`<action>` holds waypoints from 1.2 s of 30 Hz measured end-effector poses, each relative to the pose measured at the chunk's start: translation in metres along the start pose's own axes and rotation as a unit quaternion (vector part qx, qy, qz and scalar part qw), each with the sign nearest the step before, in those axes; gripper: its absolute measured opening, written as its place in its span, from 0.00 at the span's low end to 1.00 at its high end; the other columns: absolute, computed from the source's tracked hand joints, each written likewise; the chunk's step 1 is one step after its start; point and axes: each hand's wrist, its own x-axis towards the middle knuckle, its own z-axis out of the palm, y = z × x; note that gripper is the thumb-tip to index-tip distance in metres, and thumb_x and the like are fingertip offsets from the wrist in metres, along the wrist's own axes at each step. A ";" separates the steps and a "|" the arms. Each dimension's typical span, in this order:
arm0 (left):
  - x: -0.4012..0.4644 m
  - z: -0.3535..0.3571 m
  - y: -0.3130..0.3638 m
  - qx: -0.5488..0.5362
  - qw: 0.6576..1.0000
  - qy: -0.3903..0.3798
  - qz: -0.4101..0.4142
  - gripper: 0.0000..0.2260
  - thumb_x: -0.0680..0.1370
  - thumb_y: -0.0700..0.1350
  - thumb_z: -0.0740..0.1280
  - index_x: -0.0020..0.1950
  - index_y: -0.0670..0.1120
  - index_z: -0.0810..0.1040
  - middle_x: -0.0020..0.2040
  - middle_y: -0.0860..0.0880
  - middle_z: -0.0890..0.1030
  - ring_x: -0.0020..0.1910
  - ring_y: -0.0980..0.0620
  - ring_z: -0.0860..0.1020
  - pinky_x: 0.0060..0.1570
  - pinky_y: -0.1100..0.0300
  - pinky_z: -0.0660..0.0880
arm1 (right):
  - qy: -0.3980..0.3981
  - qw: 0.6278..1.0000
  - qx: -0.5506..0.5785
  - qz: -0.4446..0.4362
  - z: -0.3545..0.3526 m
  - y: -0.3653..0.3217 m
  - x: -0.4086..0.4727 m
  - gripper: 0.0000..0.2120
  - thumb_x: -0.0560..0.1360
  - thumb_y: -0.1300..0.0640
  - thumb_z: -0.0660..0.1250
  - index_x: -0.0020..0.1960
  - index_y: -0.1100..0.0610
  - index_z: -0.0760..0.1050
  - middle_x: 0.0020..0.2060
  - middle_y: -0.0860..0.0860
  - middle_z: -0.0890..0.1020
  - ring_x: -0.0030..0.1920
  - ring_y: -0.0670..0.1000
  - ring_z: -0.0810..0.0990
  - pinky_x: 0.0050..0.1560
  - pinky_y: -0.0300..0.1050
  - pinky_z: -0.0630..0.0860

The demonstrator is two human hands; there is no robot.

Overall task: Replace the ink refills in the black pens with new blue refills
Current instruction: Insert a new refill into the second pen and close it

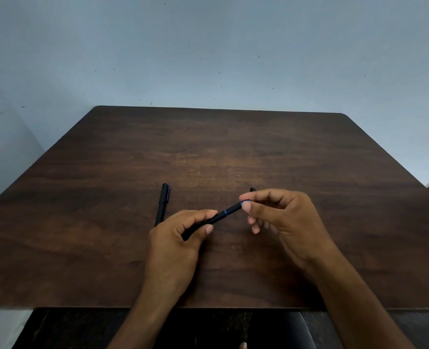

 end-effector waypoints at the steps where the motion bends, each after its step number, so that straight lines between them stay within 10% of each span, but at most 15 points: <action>1: 0.000 0.000 0.000 -0.001 1.000 0.000 -0.001 0.15 0.74 0.37 0.75 0.54 0.56 0.86 0.50 0.64 0.85 0.53 0.65 0.82 0.55 0.70 0.75 | 0.004 1.000 -0.015 0.002 0.001 -0.002 -0.001 0.08 0.71 0.54 0.76 0.49 0.55 0.86 0.35 0.57 0.84 0.33 0.56 0.79 0.38 0.46 0.78; 9: -0.001 -0.001 0.002 0.005 1.000 -0.002 0.002 0.16 0.74 0.37 0.75 0.54 0.57 0.85 0.50 0.66 0.84 0.53 0.67 0.81 0.55 0.73 0.74 | 0.068 0.985 -0.154 -0.020 0.009 -0.005 -0.001 0.21 0.67 0.39 0.73 0.40 0.58 0.82 0.30 0.56 0.84 0.27 0.50 0.79 0.33 0.40 0.79; 16: 0.000 0.000 0.001 0.004 1.000 0.001 0.007 0.16 0.74 0.36 0.75 0.53 0.56 0.86 0.50 0.65 0.85 0.52 0.66 0.81 0.54 0.74 0.73 | -0.002 0.999 -0.039 -0.028 0.004 -0.008 -0.004 0.08 0.73 0.64 0.74 0.52 0.58 0.85 0.34 0.60 0.83 0.30 0.52 0.79 0.32 0.36 0.76; 30: -0.001 0.000 0.001 0.010 1.000 0.004 0.012 0.16 0.74 0.36 0.75 0.53 0.57 0.86 0.50 0.64 0.85 0.53 0.66 0.81 0.54 0.74 0.73 | 0.068 0.985 -0.154 -0.047 0.010 -0.001 -0.002 0.20 0.65 0.36 0.73 0.42 0.53 0.82 0.31 0.53 0.84 0.26 0.47 0.78 0.31 0.39 0.78; 36: -0.001 0.000 0.001 0.013 1.000 0.002 0.006 0.15 0.74 0.36 0.75 0.54 0.56 0.86 0.49 0.62 0.86 0.53 0.66 0.81 0.55 0.75 0.72 | -0.004 1.000 -0.008 -0.012 0.005 0.004 -0.002 0.15 0.68 0.50 0.78 0.53 0.54 0.85 0.36 0.55 0.83 0.35 0.58 0.77 0.37 0.48 0.76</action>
